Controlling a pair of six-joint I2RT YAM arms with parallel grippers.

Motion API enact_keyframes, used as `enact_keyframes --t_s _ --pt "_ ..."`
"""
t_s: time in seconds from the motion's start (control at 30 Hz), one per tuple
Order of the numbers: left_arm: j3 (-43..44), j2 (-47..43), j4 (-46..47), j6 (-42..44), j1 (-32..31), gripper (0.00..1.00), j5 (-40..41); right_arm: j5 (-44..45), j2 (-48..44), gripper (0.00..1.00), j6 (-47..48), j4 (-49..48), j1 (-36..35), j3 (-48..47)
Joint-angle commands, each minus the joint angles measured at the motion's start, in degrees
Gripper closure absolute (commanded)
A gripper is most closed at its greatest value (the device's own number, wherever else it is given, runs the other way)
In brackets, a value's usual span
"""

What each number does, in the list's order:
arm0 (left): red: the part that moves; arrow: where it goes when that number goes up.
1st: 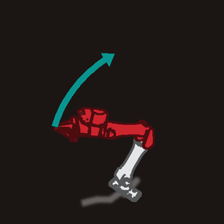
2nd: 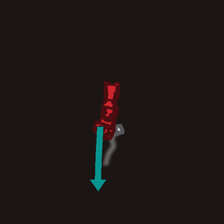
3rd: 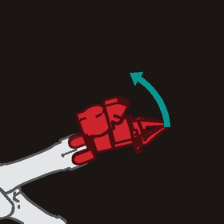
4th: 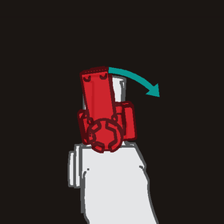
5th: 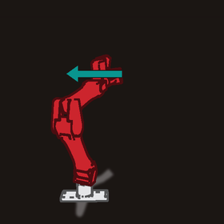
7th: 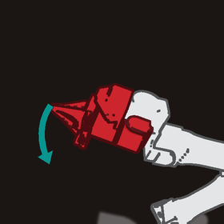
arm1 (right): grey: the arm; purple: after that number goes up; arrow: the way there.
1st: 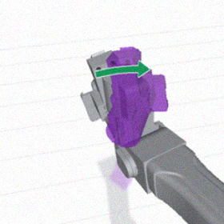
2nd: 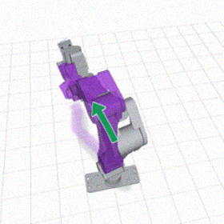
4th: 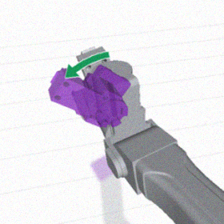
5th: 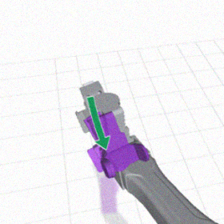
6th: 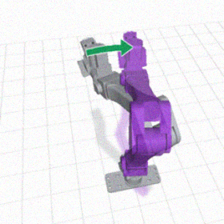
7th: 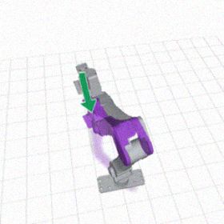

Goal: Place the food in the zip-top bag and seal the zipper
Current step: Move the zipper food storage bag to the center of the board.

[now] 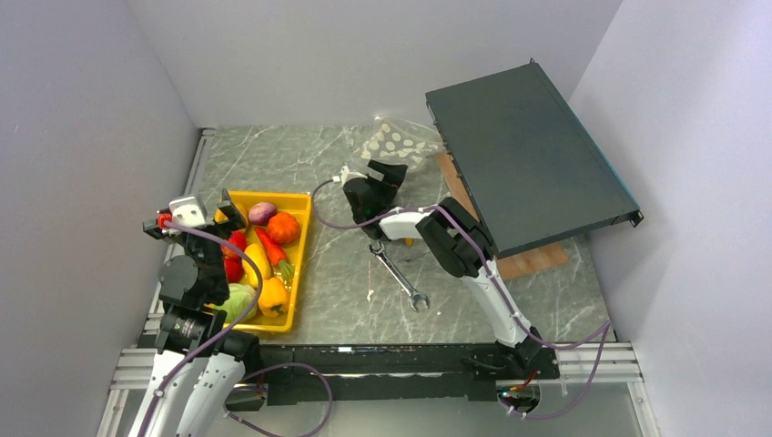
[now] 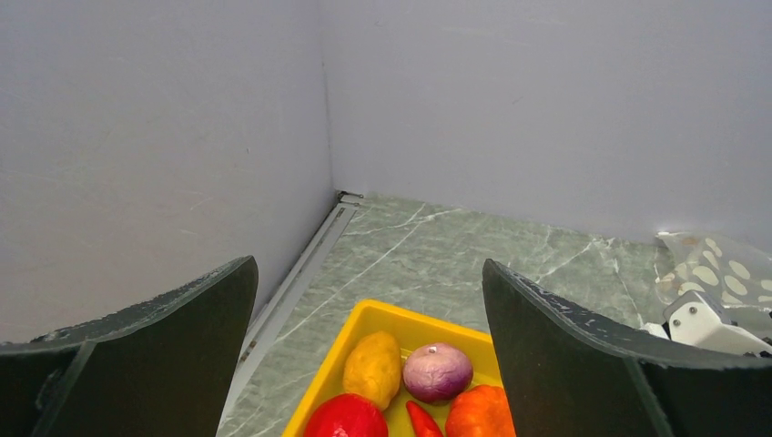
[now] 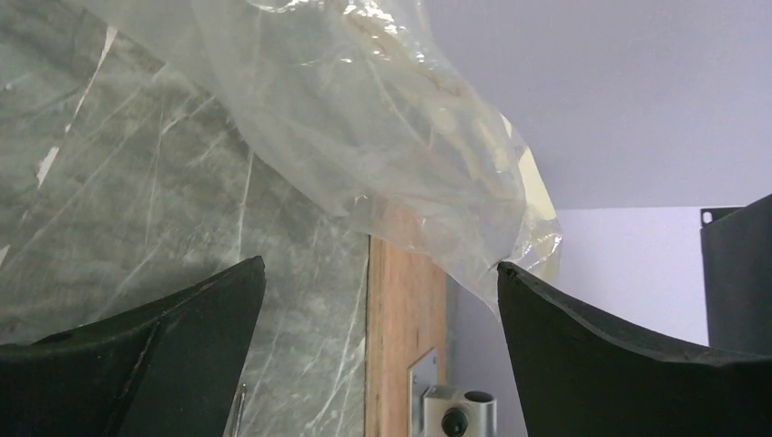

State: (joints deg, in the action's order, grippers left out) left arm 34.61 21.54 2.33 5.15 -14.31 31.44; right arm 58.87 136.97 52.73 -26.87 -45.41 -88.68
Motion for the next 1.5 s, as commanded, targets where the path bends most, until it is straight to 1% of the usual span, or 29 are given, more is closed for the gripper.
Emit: enact_keyframes --t_s 0.0,0.13,0.33,0.47,0.6,0.67,0.73,0.77,0.87,0.9,0.93,0.97,1.0,1.03,1.07,1.1,1.17,1.2,1.23,1.33,1.4,1.47 --pt "0.82 0.70 1.43 0.02 0.47 0.01 -0.94 -0.11 -0.35 0.01 5.87 -7.94 -1.35 -1.73" --pt "0.79 0.75 1.48 -0.37 1.09 0.01 -2.30 -1.28 -2.38 0.01 4.81 -6.21 -3.03 -1.58" --pt "0.96 1.23 1.53 -0.43 1.50 0.01 -4.25 -5.71 -5.43 0.01 -2.98 6.03 -3.35 -4.75" --pt "1.15 1.81 1.24 -1.00 2.46 0.01 -5.37 -6.20 -5.10 0.01 -2.57 6.31 -2.75 -5.28" --pt "1.24 2.27 1.21 -1.19 2.92 0.01 -5.72 -6.47 -2.58 0.01 -3.00 8.33 -0.42 -7.61" --pt "1.25 2.57 1.17 -1.23 3.01 0.01 -5.97 -5.76 -1.23 0.01 -2.04 7.03 1.05 -8.17" --pt "1.32 3.05 1.16 -1.28 3.13 0.01 -6.40 -3.69 0.39 0.01 1.26 2.95 2.74 -8.66" --pt "1.31 3.37 1.21 -1.21 3.26 0.01 -6.78 -3.18 1.24 0.01 1.88 2.49 3.26 -9.32" --pt "1.93 5.23 0.70 -1.44 3.85 0.01 -9.41 -4.76 1.74 0.01 -1.05 5.84 3.92 -9.94" --pt "2.14 5.86 0.49 -1.81 4.11 0.01 -10.29 -5.29 1.65 0.03 -2.41 7.04 3.92 -10.04" --pt "2.39 6.53 0.30 -2.01 4.31 0.01 -11.10 -5.50 1.76 0.09 -3.81 8.68 3.81 -10.32" --pt "2.51 7.19 0.21 -2.17 4.39 0.01 -11.83 -6.01 1.88 0.24 -5.86 11.61 3.53 -10.89" --pt "2.63 7.67 0.19 -2.08 4.49 0.01 -12.62 -6.68 1.74 0.47 -7.76 13.65 2.92 -11.07" --pt "2.74 8.19 0.29 -2.05 4.54 0.01 -13.42 -6.92 1.12 0.73 -8.70 13.44 2.09 -9.67" --pt "2.85 8.69 0.23 -2.07 4.55 0.01 -14.40 -6.54 -0.67 0.93 -9.27 11.96 1.00 -7.60" --pt "3.09 9.20 0.09 -2.07 4.55 0.01 -15.69 -6.26 -2.77 1.00 -9.79 10.45 -0.42 -4.79" --pt "3.56 10.57 -0.08 -2.17 4.68 0.01 -18.85 -5.57 -7.97 1.00 -9.81 5.86 -4.59 2.59" --pt "4.00 11.57 -0.25 -2.30 4.79 0.01 -21.84 -4.93 -10.98 1.00 -10.16 2.04 -6.72 6.68" --pt "4.66 12.77 -0.81 -2.69 4.88 0.01 -24.11 -4.37 -13.74 1.00 -11.73 1.86 -8.45 10.10" --pt "6.52 17.08 -2.09 -4.63 5.14 0.01 -29.83 -3.13 -20.87 1.00 -21.15 9.00 -13.48 15.07" --pt "8.10 20.10 -3.81 -7.82 5.49 0.01 -32.96 -4.61 -26.26 1.00 -27.28 13.65 -16.51 19.39" --pt "10.15 24.11 -5.26 -10.11 6.08 0.01 -37.72 -6.24 -30.96 1.00 -30.79 14.35 -19.67 24.56"
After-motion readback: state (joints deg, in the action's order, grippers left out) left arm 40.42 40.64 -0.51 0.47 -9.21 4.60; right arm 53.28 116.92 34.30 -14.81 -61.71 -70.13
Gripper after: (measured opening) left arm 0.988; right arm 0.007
